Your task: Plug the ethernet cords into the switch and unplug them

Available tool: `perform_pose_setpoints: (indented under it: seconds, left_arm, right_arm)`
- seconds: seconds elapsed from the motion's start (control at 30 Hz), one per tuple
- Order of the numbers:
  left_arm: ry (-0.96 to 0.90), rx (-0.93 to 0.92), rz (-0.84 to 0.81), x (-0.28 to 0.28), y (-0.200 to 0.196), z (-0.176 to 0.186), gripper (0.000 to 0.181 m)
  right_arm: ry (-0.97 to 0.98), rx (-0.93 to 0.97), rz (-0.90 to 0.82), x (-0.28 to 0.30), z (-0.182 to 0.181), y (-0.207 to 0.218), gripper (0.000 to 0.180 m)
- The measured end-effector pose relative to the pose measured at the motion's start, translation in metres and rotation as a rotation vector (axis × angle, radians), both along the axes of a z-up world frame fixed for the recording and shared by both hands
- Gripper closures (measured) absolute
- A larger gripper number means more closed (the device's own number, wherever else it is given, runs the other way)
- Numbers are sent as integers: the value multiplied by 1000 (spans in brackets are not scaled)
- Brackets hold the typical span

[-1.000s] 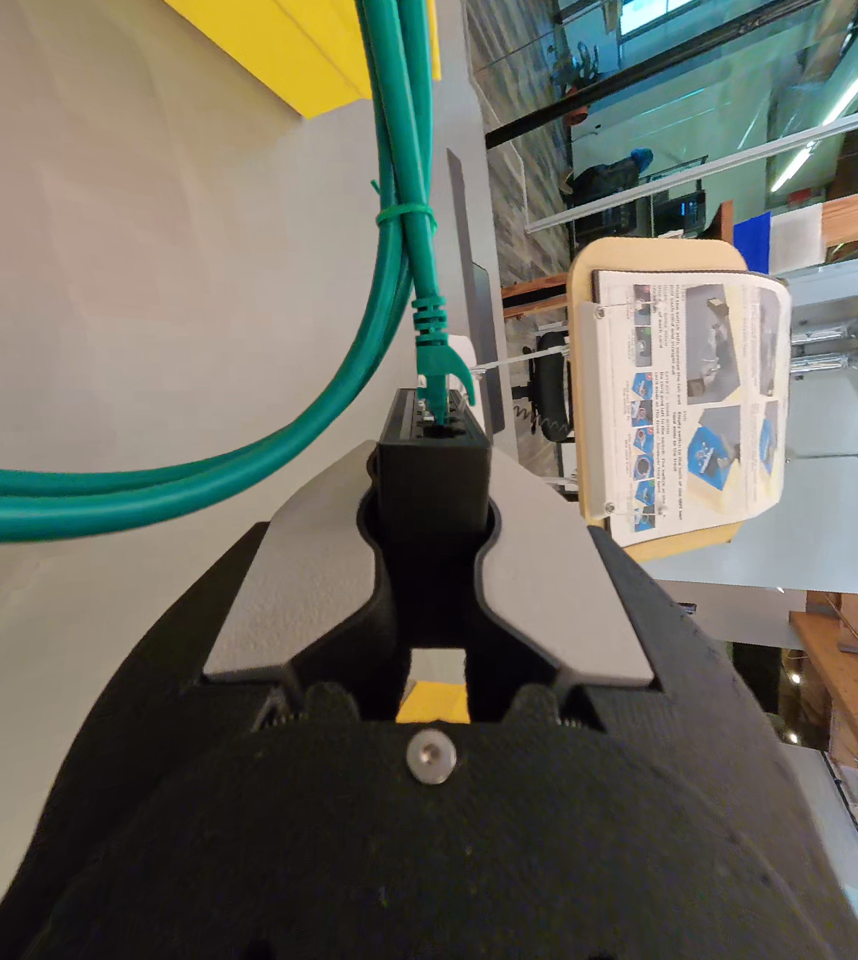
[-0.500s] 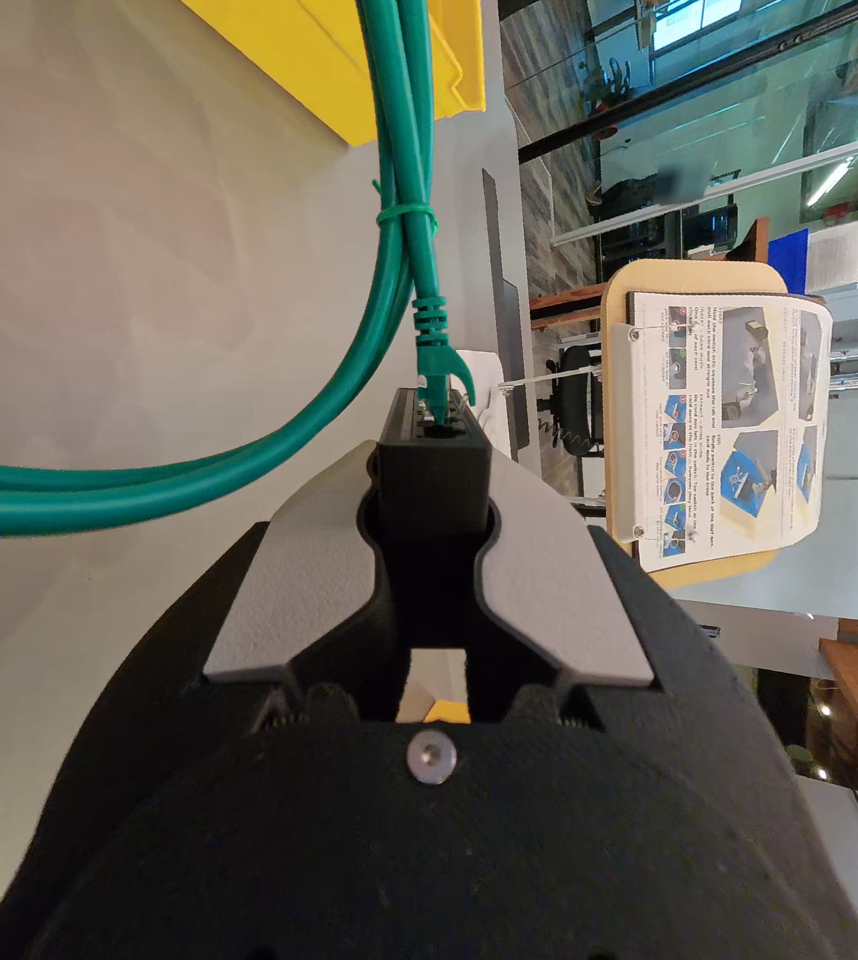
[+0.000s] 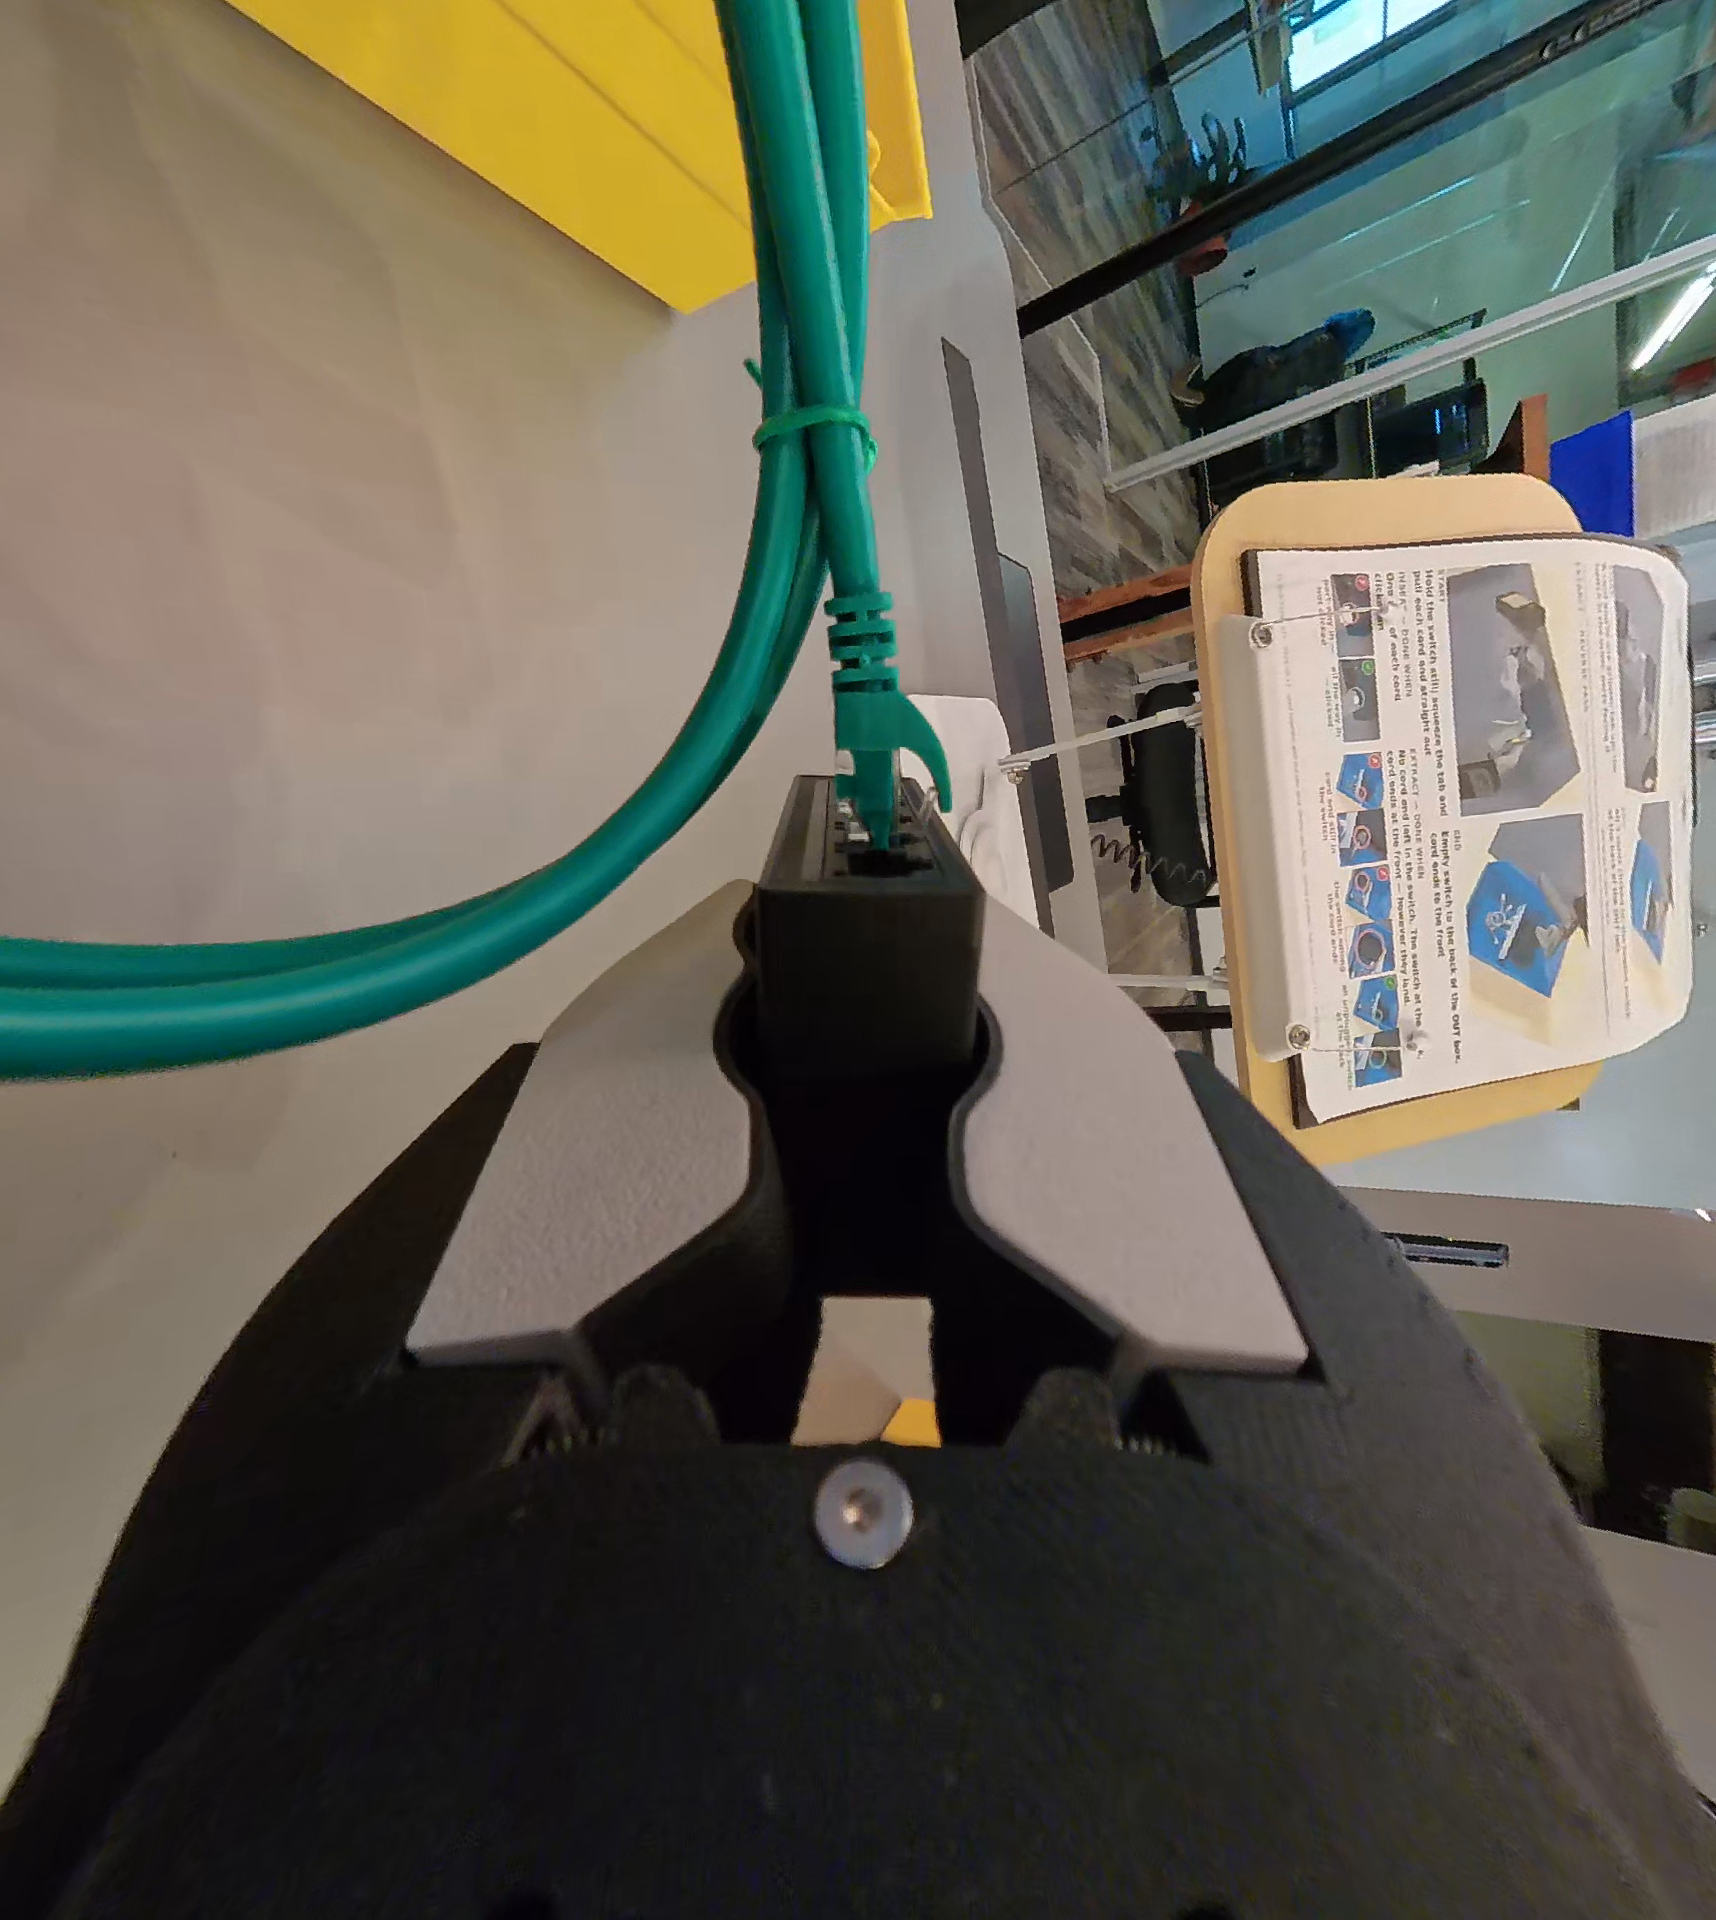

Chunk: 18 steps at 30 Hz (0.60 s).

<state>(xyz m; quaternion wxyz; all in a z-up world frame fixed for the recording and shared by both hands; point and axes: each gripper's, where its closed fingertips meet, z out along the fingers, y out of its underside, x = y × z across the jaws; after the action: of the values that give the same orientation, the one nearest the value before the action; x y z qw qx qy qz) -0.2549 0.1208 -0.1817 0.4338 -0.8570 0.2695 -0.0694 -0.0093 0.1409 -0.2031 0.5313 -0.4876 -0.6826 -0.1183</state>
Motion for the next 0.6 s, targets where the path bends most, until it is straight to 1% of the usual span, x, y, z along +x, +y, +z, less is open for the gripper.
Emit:
perform_pose_setpoints:
  seconds: [0.03,0.17,0.2,0.3,0.33,0.37,0.43,0.5,0.57,0.6]
  left_arm:
    - [13,58,18,-4,0,14,165]
    - [35,263,90,-14,0,62,165]
    - [29,306,86,-12,0,72,165]
    - [25,426,81,0,-2,99,165]
    - [31,459,74,5,-3,107,165]
    - [37,488,66,12,-4,115,165]
    - [19,542,58,28,-5,130,165]
    - [-12,571,26,50,-6,139,165]
    - [-13,561,-36,77,-2,137,164]
    - [13,557,-39,86,4,134,164]
  right_arm:
    - [0,1,-3,0,0,1,150]
    - [5,-10,-7,0,0,2,151]
    - [6,-12,-7,0,-1,2,150]
    - [16,-26,-14,2,-1,3,150]
    - [21,-29,-18,3,0,4,146]
    - [32,-35,-24,4,2,5,151]
    - [55,-46,-40,9,5,9,150]
    - [80,-62,-49,13,8,12,150]
    - [105,-72,-55,17,12,14,150]
    - [123,-77,-59,18,15,15,147]
